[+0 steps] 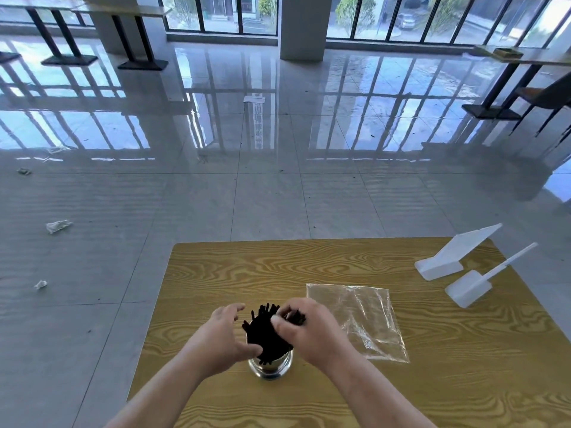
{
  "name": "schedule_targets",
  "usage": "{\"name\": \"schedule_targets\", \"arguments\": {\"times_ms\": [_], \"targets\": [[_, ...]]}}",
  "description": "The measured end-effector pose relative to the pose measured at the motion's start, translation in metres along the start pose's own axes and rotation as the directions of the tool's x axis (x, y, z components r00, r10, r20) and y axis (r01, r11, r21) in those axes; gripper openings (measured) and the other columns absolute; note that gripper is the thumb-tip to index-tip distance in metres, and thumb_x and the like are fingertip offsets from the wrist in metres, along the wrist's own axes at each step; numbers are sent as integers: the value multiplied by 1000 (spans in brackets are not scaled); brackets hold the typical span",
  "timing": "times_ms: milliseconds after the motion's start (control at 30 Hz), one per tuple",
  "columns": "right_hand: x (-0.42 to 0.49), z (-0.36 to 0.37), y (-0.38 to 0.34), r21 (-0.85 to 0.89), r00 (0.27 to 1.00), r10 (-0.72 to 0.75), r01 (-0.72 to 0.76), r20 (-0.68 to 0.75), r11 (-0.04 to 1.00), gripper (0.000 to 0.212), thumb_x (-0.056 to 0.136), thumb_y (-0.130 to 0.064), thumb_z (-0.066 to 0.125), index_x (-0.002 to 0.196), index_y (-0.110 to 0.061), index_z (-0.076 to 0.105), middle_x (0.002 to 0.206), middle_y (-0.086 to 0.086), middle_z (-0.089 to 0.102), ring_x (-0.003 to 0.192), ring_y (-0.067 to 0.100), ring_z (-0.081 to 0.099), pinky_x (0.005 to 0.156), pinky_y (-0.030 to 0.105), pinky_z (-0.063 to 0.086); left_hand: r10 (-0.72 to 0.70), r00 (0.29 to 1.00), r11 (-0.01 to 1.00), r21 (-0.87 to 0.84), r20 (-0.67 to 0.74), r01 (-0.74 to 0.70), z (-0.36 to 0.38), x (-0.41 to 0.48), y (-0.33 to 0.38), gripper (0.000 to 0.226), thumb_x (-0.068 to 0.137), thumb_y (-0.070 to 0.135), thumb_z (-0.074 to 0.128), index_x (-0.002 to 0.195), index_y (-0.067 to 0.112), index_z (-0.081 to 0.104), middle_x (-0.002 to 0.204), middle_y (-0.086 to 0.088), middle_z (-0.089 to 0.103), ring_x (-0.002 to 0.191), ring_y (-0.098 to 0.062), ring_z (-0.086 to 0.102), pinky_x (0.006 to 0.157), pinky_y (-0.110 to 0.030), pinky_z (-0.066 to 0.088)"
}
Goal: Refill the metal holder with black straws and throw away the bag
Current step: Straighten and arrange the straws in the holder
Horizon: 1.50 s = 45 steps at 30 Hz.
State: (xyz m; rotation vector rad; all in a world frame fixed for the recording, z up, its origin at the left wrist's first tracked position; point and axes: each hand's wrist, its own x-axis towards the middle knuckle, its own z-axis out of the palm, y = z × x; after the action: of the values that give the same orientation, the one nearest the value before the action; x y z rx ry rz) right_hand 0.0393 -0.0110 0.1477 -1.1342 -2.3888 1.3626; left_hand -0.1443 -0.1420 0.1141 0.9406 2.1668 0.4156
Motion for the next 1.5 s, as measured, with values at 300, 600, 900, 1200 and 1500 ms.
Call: {"name": "schedule_targets", "arguments": {"times_ms": [300,600,900,1200,1500], "targets": [[-5,14,16,-158,999,43,-45,-17,986,33,93,-51,64,123,-36,61,112,-17,59,92,0,59,74,17,47,106,988,992,84,-108,-98,23,-7,14,80,71,74,71,140,39,53,128,24,54,101,1,55,75,-16,43],[-6,13,20,-150,998,56,-51,25,987,22,93,-50,62,110,-36,65,93,-13,65,77,3,60,64,19,46,244,970,923,308,-6,-230,30,-16,31,44,86,50,73,125,32,62,122,14,61,105,-12,66,87,-26,53],[-4,8,18,-122,999,36,-36,-2,992,12,93,-46,61,102,-39,65,88,-11,68,76,5,63,68,26,56,387,922,819,467,-21,-333,19,-7,38,21,101,22,56,109,28,74,112,10,72,98,-12,70,88,-28,55],[-6,1,15,-51,997,53,-56,-57,997,9,94,-39,62,96,-34,69,82,-8,71,69,-2,59,67,29,55,336,939,885,364,-71,-289,-44,-11,66,14,89,23,75,97,31,82,88,20,75,80,2,67,67,-10,45],[-8,-1,16,58,990,83,-76,-112,995,16,99,-32,61,85,-33,69,75,-13,72,57,2,57,52,22,49,283,947,932,279,-152,-233,-106,-26,79,19,82,31,82,73,46,76,74,28,71,72,12,64,61,-11,42]]}}
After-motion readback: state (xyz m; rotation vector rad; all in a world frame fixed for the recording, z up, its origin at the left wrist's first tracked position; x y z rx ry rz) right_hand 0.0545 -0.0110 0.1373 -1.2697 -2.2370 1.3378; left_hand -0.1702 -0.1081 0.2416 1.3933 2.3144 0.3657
